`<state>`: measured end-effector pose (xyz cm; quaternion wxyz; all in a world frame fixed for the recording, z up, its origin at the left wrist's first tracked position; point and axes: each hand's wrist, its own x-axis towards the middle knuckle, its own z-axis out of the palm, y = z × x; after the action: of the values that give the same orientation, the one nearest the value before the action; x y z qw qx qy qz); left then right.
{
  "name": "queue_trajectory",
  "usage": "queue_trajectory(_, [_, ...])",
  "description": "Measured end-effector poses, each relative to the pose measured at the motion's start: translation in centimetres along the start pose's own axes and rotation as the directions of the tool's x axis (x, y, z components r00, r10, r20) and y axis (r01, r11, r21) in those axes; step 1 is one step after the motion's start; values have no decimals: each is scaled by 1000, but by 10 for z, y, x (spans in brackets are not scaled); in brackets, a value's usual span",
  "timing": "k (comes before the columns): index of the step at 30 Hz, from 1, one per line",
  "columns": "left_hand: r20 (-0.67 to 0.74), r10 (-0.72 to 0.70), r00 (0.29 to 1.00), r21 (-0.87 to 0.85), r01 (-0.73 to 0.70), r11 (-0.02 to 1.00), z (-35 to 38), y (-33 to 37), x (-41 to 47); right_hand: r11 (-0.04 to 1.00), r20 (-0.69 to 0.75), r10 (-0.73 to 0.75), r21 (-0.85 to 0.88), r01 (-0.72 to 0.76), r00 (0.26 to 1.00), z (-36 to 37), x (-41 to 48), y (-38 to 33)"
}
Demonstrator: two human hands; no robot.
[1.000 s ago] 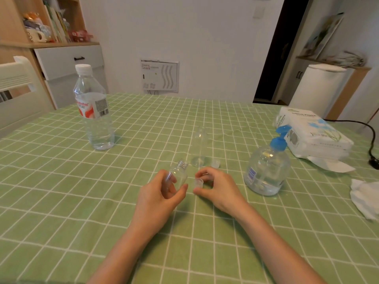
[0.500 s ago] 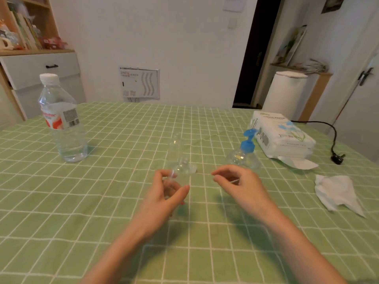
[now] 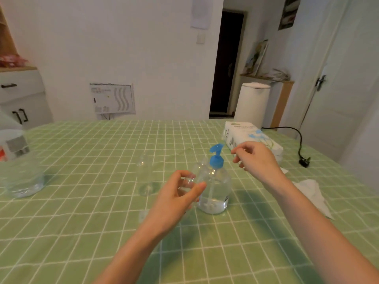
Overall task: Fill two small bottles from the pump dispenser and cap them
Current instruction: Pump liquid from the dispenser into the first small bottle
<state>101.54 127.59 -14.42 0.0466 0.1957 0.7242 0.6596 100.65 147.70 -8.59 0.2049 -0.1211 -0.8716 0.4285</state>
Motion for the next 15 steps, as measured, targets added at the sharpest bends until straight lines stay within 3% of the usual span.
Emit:
queue_trajectory(9, [-15, 20, 1000, -40, -21, 999, 4, 8, 11, 993, 115, 14, 115, -27, 993, 16, 42, -38])
queue_trajectory(15, [-19, 3, 1000, -20, -4, 1000, 4, 12, 16, 998, 284, 49, -52, -36, 958, 32, 52, -54])
